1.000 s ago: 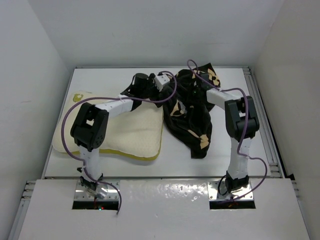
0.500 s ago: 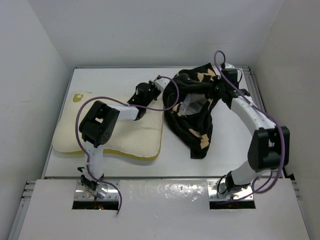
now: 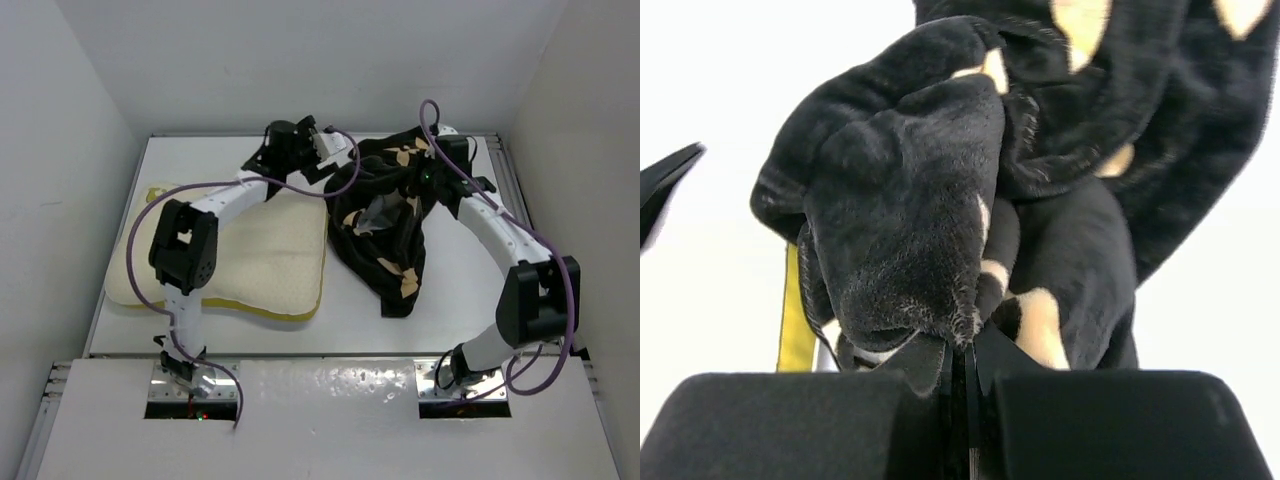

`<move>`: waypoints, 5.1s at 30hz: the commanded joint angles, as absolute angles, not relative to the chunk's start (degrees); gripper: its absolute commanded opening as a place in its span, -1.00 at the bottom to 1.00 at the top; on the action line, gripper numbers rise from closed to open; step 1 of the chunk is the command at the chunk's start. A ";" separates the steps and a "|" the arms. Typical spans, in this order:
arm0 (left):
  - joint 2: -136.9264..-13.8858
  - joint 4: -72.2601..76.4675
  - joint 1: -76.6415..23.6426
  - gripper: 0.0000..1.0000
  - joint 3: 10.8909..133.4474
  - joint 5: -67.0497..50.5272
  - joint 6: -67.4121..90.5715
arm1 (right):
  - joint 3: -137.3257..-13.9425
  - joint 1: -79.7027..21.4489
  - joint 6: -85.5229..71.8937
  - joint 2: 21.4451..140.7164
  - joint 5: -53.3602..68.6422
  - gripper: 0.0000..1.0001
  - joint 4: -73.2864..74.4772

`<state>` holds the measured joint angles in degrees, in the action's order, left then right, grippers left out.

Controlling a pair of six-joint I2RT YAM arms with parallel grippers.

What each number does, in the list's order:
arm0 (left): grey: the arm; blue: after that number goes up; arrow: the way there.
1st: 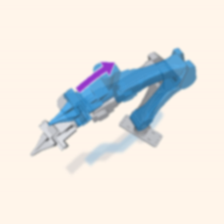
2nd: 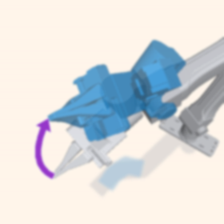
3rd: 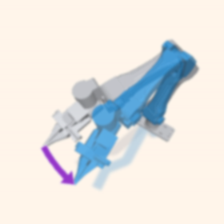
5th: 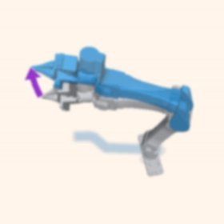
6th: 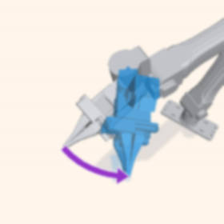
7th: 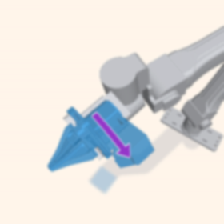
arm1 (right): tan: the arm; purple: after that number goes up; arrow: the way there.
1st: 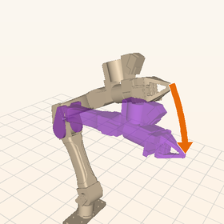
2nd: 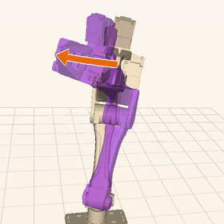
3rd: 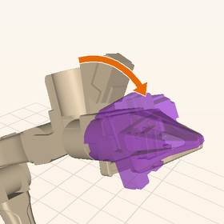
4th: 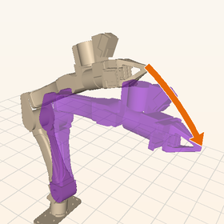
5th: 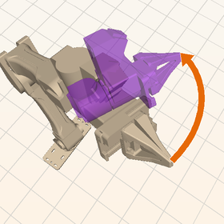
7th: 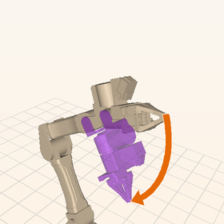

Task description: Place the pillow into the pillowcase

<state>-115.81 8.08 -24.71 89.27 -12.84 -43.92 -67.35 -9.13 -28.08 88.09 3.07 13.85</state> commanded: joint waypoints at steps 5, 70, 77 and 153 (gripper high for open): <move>-115.04 -49.00 -13.02 0.99 100.37 -30.85 -78.03 | -69.88 -11.51 -29.00 89.91 5.45 -1.00 10.99; -80.13 -40.86 3.11 0.99 77.50 -36.58 -55.05 | -80.68 -14.68 -36.56 109.42 12.04 -1.00 0.53; -101.58 -38.93 -7.73 0.99 89.11 -30.50 -48.96 | -80.33 -14.68 -35.95 108.98 12.83 -1.00 2.11; -116.38 -17.83 -18.02 0.77 105.11 -18.62 -10.62 | -55.30 -8.54 -43.58 79.19 11.14 -1.00 13.10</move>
<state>-122.13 -19.75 -18.52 100.14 -16.08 -6.72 -59.42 -11.40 -37.23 79.31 7.51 16.97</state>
